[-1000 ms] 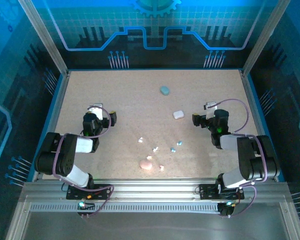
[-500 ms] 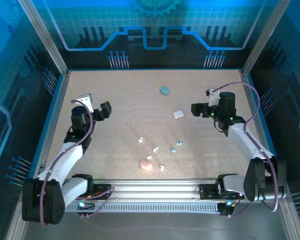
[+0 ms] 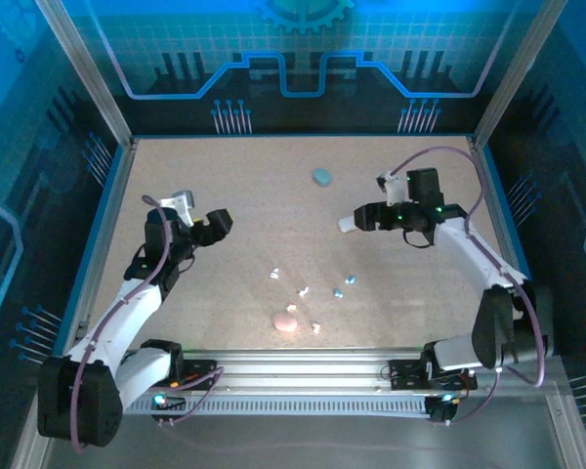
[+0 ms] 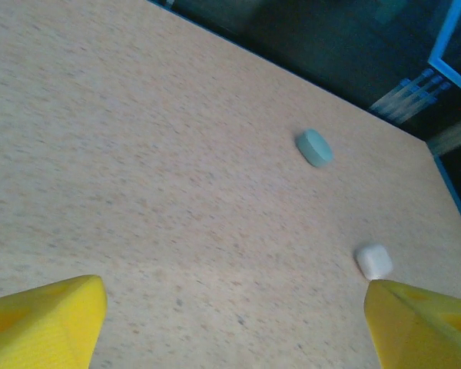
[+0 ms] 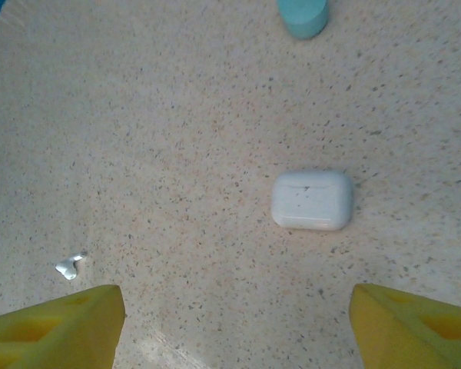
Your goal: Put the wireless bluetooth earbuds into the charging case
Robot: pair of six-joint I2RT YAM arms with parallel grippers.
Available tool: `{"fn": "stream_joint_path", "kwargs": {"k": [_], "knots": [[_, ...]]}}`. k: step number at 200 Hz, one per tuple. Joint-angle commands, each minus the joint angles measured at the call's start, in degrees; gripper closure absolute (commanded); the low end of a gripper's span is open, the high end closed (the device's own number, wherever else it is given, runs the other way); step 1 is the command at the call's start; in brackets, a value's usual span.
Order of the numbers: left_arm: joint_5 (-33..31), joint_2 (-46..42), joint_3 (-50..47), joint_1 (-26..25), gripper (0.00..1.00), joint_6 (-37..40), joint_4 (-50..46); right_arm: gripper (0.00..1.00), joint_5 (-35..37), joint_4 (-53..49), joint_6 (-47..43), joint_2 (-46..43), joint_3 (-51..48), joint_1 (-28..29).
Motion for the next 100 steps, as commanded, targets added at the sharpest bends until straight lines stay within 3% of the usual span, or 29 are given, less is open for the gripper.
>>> {"fn": "stream_joint_path", "kwargs": {"k": [1,43,100], "knots": [[2.17,0.91,1.91,-3.5,0.13,-1.71,-1.26,0.23,0.92,-4.82,-0.92,4.99,4.91,1.86],[0.84,1.54,1.24,-9.3,0.13,-2.4,-1.35,0.27,5.25,-11.62,0.71,18.32,16.22,2.3],[-0.31,-0.86,-0.26,-9.91,0.13,-2.22,-2.18,0.29,5.24,-18.44,0.15,33.46,31.53,2.25]]}}
